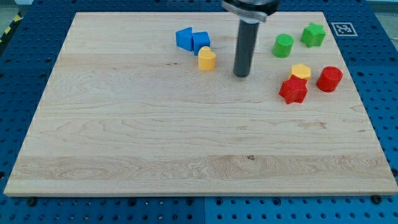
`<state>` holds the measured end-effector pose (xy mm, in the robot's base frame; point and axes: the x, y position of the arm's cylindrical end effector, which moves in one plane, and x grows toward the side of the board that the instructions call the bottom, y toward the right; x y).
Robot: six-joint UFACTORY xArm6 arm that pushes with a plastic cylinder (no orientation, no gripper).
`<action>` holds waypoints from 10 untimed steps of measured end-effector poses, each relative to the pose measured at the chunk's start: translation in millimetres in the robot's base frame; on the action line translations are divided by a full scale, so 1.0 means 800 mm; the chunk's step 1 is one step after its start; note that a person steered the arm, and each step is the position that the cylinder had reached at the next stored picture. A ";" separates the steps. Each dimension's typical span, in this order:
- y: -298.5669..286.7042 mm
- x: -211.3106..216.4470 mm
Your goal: Place the yellow heart below the blue triangle
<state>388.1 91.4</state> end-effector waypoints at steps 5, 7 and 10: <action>-0.189 -0.030; -0.098 0.000; -0.141 -0.029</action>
<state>365.1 -21.5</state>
